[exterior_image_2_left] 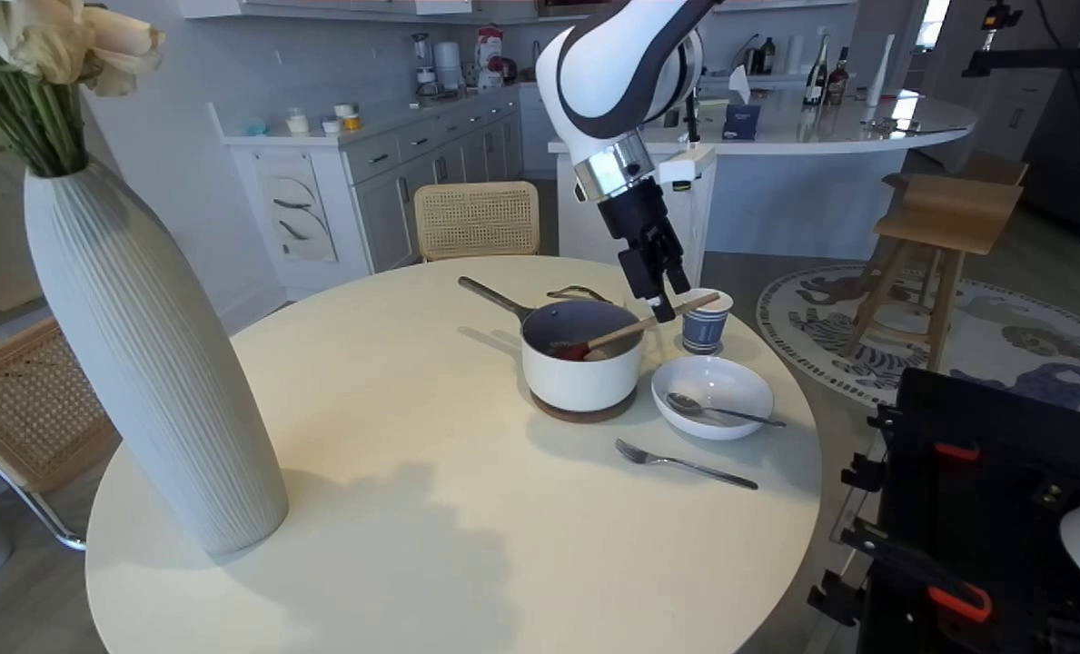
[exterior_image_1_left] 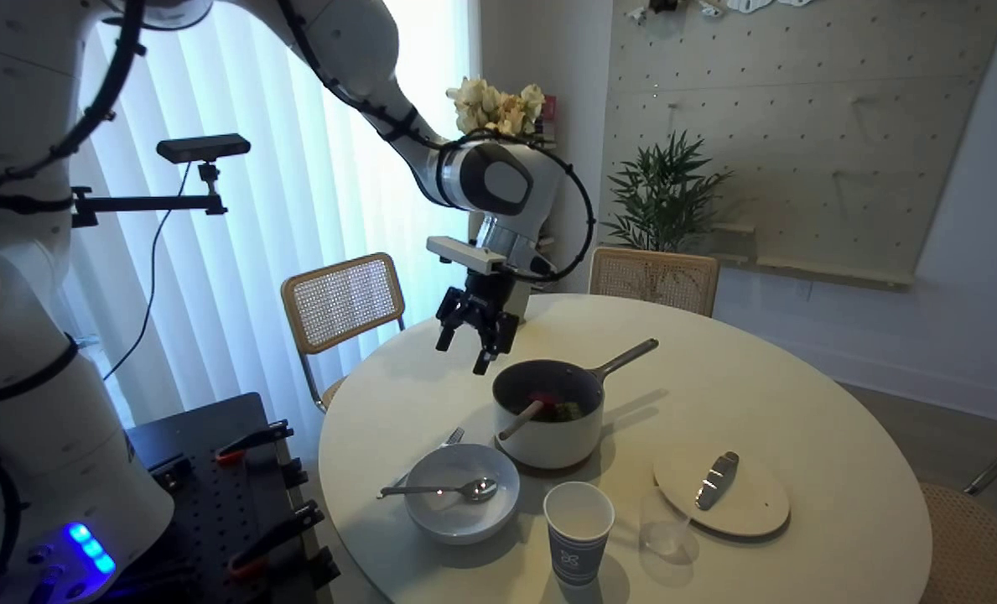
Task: Pick the spatula on the table and put it in the pot
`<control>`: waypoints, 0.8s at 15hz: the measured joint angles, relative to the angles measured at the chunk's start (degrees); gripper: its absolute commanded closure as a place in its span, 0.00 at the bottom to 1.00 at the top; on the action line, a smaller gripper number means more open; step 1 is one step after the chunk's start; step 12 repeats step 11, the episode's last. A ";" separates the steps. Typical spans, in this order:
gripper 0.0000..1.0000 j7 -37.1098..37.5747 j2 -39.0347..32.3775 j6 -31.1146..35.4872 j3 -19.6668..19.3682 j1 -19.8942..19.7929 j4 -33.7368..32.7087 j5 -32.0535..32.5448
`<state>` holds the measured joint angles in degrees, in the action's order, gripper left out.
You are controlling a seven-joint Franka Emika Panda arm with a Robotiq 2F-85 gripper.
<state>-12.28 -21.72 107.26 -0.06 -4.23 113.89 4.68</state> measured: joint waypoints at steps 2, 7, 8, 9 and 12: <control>0.00 -0.70 2.26 -0.77 1.05 0.41 0.30 -0.25; 0.00 -2.46 9.93 -1.65 3.28 2.54 3.59 -0.96; 0.00 -2.45 11.33 -1.63 3.51 3.08 4.55 -1.08; 0.00 -2.40 12.48 -1.61 3.63 3.53 5.39 -1.12; 0.00 -2.37 13.76 -1.57 3.71 3.91 6.48 -1.13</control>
